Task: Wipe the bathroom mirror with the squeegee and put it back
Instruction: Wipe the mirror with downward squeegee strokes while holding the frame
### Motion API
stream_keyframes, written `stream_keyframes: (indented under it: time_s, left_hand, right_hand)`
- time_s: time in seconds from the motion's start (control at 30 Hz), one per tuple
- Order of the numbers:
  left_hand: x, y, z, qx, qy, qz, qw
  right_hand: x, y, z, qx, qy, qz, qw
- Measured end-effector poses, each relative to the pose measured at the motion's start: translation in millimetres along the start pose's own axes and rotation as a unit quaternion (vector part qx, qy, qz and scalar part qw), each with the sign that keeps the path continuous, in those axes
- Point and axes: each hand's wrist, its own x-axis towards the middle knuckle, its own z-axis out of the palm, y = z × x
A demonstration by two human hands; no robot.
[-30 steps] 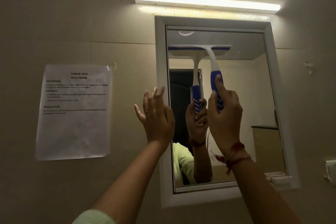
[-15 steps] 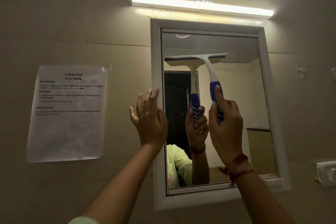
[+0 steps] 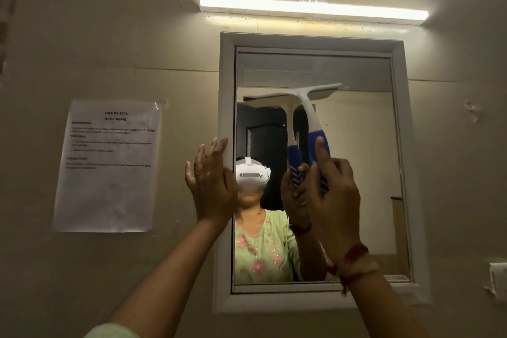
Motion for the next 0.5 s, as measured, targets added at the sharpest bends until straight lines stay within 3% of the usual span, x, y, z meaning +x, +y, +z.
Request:
stream_keyframes:
  time_s: [0.17, 0.4, 0.5]
  left_hand:
    - [-4, -2, -1, -0.002, -0.005, -0.002, 1.000]
    - [-7, -5, -2, -0.056, -0.018, -0.003, 0.998]
    - [-7, -4, -3, -0.063, -0.019, 0.000, 0.998]
  right_hand:
    - [29, -16, 13, 0.016, -0.003, 0.029, 0.999]
    - [-55, -26, 2, 0.011, -0.015, 0.061, 0.998]
    - [-51, -29, 3, 0.006, -0.002, 0.076, 0.997]
